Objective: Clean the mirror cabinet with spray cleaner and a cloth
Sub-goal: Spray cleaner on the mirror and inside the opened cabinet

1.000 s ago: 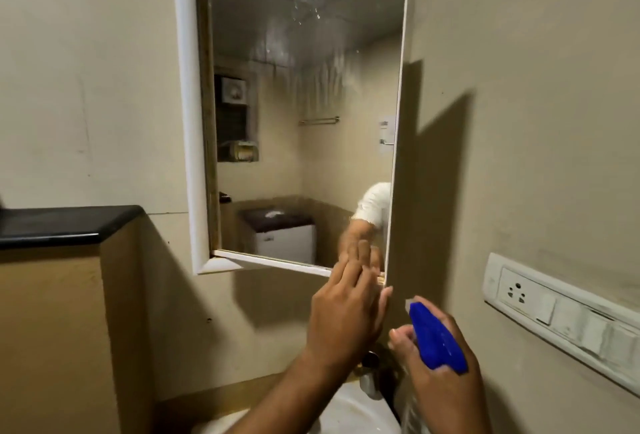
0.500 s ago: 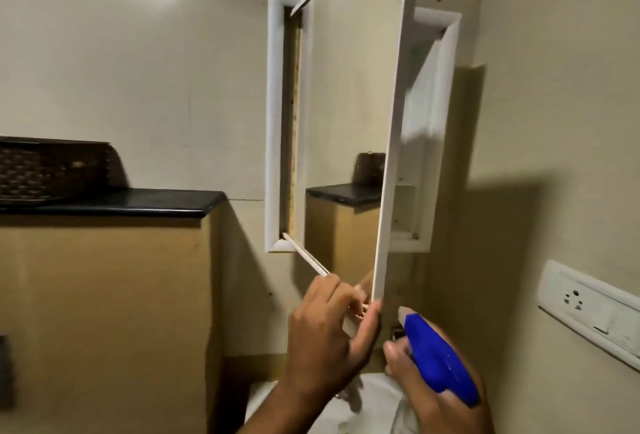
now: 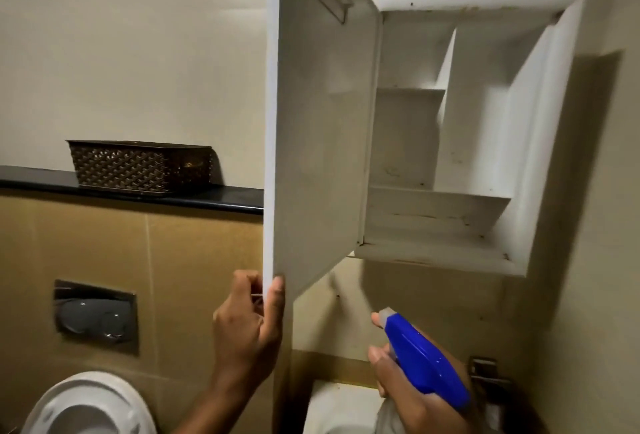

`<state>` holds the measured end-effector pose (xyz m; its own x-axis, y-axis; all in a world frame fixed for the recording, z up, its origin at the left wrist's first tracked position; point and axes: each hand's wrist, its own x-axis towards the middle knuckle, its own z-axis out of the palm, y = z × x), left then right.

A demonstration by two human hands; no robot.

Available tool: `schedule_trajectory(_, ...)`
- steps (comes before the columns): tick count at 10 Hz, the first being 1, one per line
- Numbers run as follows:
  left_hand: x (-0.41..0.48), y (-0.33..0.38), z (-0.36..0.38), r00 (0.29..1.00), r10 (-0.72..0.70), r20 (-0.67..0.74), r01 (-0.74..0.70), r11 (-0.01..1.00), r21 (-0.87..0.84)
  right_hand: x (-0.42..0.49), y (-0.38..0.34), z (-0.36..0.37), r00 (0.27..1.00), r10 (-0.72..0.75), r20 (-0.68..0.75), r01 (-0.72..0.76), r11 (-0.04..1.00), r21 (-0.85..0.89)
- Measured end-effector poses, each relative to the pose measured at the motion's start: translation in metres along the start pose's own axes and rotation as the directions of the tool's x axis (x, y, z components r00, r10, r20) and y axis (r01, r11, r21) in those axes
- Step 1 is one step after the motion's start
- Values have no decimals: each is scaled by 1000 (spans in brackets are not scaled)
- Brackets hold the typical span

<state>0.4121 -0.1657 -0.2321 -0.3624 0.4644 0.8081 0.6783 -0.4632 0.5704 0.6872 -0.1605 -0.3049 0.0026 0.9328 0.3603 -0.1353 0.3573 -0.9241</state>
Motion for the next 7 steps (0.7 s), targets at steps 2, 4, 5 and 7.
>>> schedule_trajectory(2,7,-7,-6,995,21,-98,-16,998,54,18,-44,74,894,21,449,-20,1000,-5)
schedule_trajectory(4,5,-14,1,983,46,-179,-18,988,153,29,-61,90,862,-84,499,62,996,62)
schedule_trajectory(5,4,-10,5,978,74,-196,-39,984,174,36,-64,92,791,-63,608,75,997,5)
schedule_trajectory(7,5,-7,12,972,77,-223,-40,985,165,51,-74,88,788,-59,613,89,996,-18)
